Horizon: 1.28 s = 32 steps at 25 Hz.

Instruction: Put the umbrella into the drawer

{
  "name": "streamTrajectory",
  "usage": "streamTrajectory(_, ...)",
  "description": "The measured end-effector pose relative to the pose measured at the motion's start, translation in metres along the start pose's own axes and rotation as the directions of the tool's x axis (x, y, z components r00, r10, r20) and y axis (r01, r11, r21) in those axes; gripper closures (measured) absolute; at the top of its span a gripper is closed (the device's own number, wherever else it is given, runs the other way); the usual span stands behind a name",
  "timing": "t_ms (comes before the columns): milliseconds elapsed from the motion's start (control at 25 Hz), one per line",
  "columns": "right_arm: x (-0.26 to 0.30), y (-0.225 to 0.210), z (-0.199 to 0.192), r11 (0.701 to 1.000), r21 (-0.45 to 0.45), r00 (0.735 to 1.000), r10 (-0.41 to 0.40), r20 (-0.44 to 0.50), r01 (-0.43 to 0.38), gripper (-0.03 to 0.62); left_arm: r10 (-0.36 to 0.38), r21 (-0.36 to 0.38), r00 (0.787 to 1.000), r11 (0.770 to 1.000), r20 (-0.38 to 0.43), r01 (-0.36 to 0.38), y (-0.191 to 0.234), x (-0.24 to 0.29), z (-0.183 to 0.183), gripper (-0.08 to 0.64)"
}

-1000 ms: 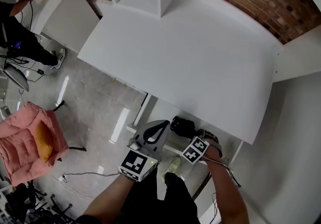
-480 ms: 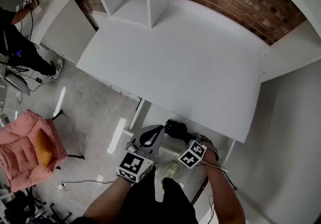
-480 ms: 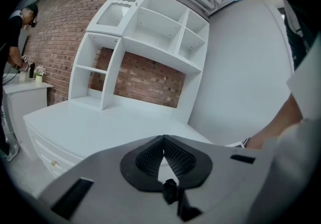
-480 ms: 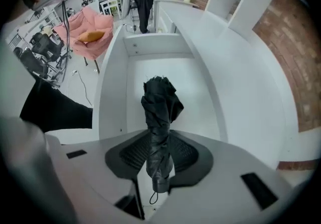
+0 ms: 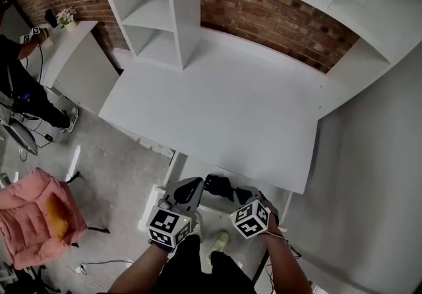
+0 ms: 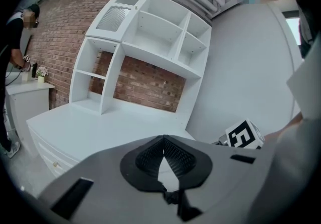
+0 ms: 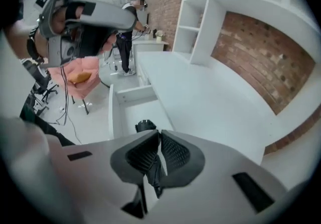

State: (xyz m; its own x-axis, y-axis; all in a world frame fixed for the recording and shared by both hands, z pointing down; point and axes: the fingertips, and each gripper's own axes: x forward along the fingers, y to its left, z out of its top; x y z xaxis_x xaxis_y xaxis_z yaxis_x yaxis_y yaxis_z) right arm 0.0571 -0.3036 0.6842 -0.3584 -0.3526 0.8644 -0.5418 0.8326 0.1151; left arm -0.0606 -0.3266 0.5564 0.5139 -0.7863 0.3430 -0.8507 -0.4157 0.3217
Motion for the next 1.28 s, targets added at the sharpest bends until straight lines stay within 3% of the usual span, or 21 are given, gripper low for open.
streamTrajectory(240,-0.072,-0.032,0.024,0.972,0.227,0.975,-0.109,0.193,0.063,0.582,0.01,-0.019,1.0,1.0,-0.009,-0.01,-0.024,-0.007,0.029,0.554)
streamTrajectory(480,-0.14,-0.067,0.056,0.914,0.399,0.897,-0.236,0.373,0.074,0.588,0.016,-0.027,1.0,1.0,-0.007,-0.017,-0.047,-0.007,0.066,0.554)
streamTrajectory(680,-0.196,-0.088,0.078,0.892,0.448,0.831,-0.293,0.473,0.059,0.588,0.006,-0.01,0.999,1.0,0.049,-0.006,-0.067,-0.012,0.107,0.554)
streamTrajectory(1280,-0.341,-0.126,0.108,0.868,0.481,0.665,-0.433,0.609,0.124,0.588,-0.023,0.031,0.986,0.999,0.164,0.018,-0.129,-0.054,0.199,0.554)
